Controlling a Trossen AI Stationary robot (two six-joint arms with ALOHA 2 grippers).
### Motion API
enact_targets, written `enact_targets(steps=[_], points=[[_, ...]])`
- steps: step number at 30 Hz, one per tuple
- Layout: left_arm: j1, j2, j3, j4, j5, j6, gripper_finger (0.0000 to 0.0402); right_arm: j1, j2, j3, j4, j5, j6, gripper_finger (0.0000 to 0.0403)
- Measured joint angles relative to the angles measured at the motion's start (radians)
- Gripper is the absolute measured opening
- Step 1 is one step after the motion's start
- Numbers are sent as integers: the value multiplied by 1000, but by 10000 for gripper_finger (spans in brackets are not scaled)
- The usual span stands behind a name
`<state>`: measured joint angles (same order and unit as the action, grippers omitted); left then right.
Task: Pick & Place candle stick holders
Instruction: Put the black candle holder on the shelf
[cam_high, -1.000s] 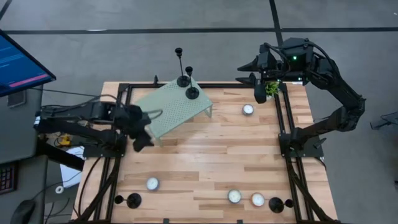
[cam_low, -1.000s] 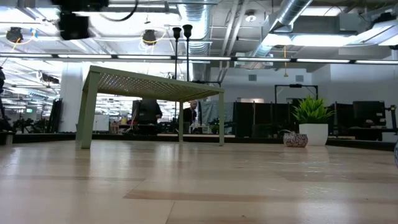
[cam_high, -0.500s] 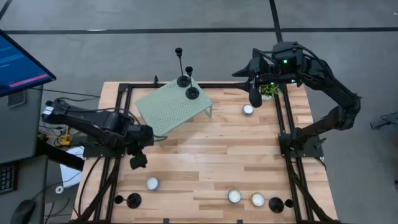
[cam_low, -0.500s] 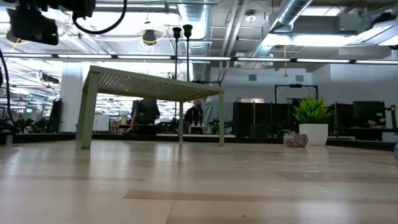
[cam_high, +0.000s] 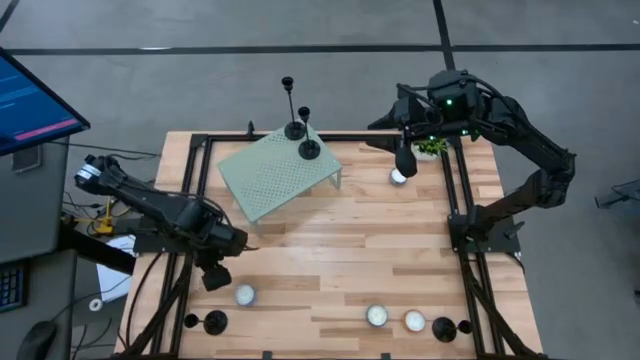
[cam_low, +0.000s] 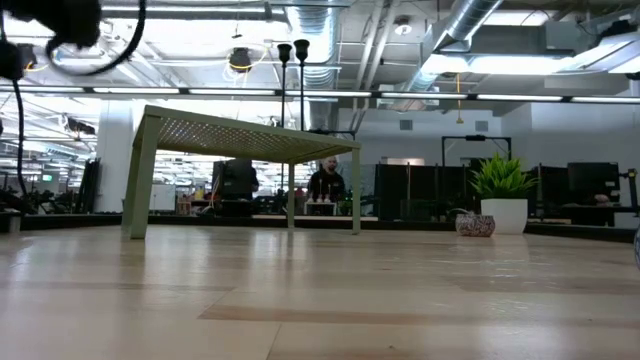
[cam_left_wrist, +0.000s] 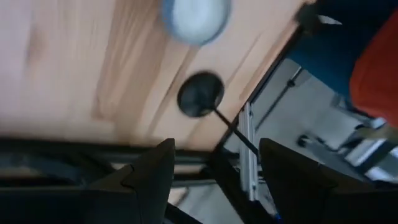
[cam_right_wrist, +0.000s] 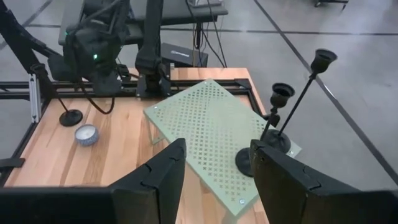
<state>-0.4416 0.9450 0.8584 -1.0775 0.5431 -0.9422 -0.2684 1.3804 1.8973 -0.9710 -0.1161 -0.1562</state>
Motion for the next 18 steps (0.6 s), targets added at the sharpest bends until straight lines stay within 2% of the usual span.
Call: enact_targets(steps=[4,10,18], points=[[2,32,-32,43,52,-97,233,0,2,0,5,0,0,170],[4,86,-34,82,75,-301,233,0,3,0,6,-19,5,170],[-25,117,-34,246,108,-513,233,0,3,0,-13,-44,7,169]])
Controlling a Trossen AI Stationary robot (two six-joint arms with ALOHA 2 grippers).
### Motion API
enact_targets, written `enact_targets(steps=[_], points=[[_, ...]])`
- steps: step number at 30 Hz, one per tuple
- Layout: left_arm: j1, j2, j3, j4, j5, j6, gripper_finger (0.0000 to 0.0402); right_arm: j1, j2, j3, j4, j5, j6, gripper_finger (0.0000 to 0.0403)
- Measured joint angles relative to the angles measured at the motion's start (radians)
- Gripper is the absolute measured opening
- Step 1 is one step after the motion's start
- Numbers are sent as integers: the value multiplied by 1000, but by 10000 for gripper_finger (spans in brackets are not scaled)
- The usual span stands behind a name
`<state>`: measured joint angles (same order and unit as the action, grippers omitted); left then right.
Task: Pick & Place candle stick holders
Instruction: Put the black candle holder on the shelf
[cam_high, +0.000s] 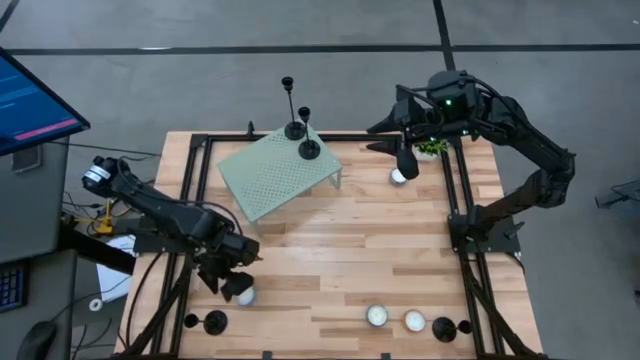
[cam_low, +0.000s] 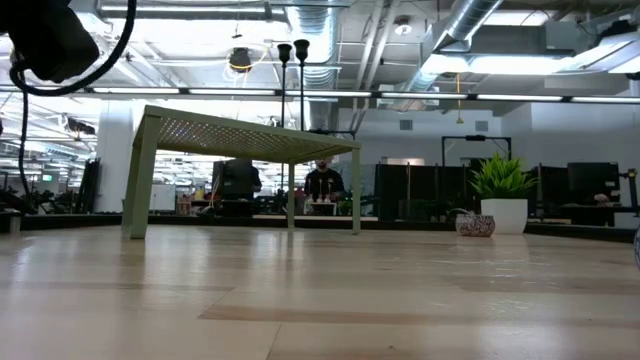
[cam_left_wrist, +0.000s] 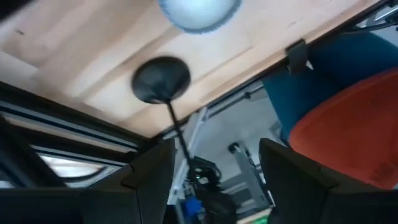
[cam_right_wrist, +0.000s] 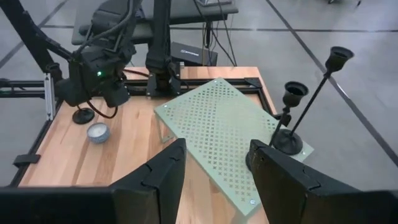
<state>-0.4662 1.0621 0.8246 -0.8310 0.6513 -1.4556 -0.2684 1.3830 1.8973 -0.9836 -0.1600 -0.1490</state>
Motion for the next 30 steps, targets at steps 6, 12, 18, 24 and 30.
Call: enact_targets(steps=[6,12,18,24,30], points=[[-68,1,0,16,20,-56,233,0,0,0,-29,0,-10,171],[-132,1,0,50,63,-134,233,0,0,0,-36,0,-17,169],[-169,17,-4,144,58,-199,233,0,0,0,-36,0,-19,172],[-213,51,-26,214,84,-203,233,0,0,0,-37,-1,-19,173],[-240,60,-56,256,83,-203,233,0,0,0,-37,-2,-18,174]])
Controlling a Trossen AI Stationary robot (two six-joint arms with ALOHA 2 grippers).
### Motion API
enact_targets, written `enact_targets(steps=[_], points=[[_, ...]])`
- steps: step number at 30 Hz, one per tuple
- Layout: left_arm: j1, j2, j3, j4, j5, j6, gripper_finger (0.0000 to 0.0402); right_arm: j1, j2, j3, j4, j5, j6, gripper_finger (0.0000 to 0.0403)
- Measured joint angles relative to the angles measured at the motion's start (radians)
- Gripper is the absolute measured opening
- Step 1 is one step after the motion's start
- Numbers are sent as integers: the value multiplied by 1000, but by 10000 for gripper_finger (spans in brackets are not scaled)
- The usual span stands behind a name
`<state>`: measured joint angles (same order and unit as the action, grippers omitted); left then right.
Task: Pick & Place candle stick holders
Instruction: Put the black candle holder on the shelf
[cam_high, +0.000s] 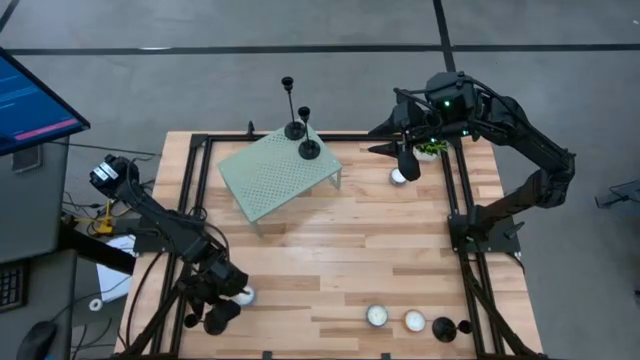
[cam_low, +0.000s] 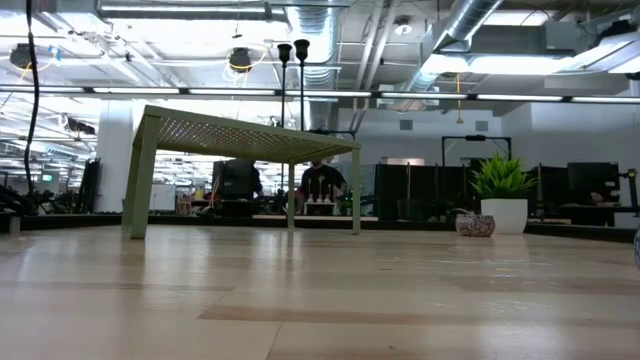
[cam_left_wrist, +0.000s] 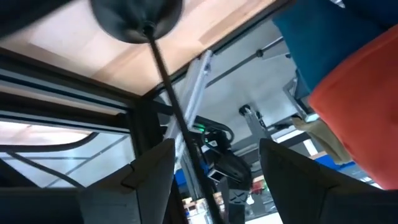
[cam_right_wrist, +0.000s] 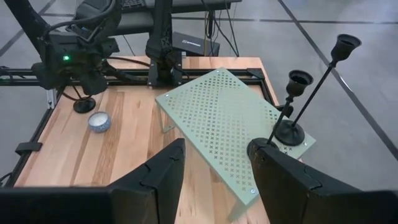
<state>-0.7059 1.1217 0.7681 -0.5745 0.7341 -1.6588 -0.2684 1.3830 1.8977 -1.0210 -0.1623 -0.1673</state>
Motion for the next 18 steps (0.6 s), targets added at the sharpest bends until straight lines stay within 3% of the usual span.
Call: enact_targets(steps=[8,18], points=[[-21,0,-14,13,37,2,187,0,0,0,-12,0,0,172],[-26,0,-14,10,53,-4,32,0,0,0,-26,0,1,170]])
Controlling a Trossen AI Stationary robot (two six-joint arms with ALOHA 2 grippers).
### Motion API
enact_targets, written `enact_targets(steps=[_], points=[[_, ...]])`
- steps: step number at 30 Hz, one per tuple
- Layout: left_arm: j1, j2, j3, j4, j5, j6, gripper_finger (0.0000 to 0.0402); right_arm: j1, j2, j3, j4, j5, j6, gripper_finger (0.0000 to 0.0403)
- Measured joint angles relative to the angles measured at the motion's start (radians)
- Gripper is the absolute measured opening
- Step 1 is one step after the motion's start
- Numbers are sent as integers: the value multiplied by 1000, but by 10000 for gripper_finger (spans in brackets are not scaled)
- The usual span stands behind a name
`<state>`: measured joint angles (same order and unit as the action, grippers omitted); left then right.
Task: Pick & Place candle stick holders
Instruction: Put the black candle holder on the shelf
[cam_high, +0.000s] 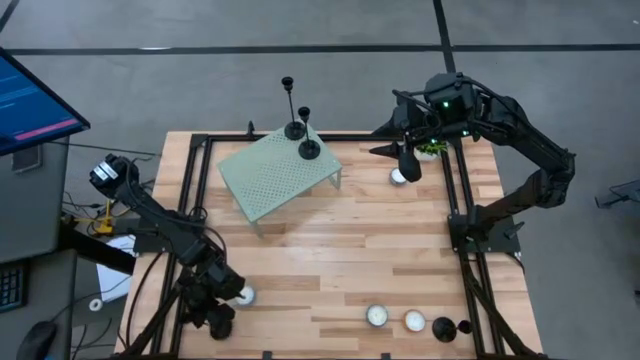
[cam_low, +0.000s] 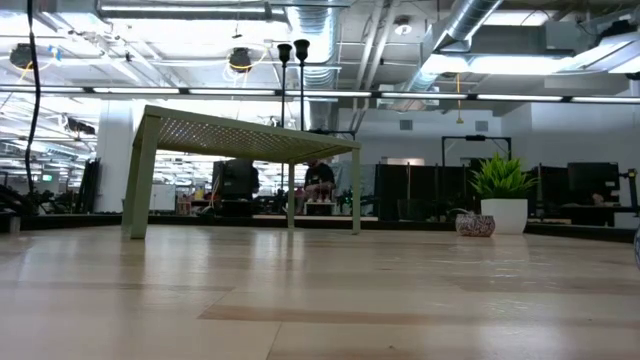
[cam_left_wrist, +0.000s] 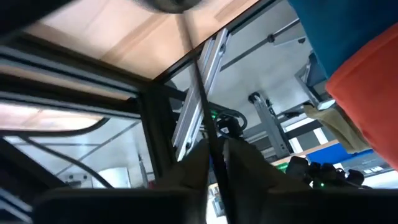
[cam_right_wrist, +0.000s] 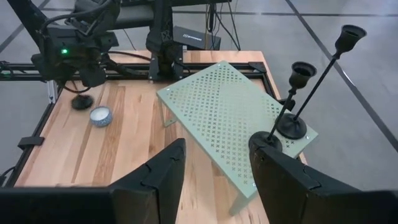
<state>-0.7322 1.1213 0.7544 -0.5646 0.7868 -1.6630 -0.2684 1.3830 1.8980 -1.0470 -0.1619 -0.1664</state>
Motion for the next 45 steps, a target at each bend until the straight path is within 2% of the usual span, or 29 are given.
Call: enact_targets(steps=[2,8,13,16,22,24,29,35,37,41,45], points=[[-1,0,0,9,-4,-8,14,0,0,0,0,0,0,169],[0,-22,0,9,62,-123,14,0,0,0,0,0,3,169],[15,-107,33,9,-17,-323,13,2,0,-6,3,1,10,169],[28,-178,63,7,-154,-440,13,16,0,-22,-1,2,-11,169],[53,-280,120,2,-555,-579,13,58,4,-24,23,2,-63,169],[78,-288,135,4,-631,-581,13,80,25,-23,55,2,-78,169],[171,-280,145,-2,-684,-550,13,125,97,-24,144,-13,-124,169],[265,-282,145,29,-815,-490,19,129,194,-25,200,-230,-165,169],[289,-283,145,79,-859,-463,16,117,219,-25,222,-273,-168,169],[345,-283,145,172,-936,-401,15,106,263,-25,268,-272,-228,169],[393,-283,145,253,-955,-354,17,125,299,-25,378,-260,-237,169]])
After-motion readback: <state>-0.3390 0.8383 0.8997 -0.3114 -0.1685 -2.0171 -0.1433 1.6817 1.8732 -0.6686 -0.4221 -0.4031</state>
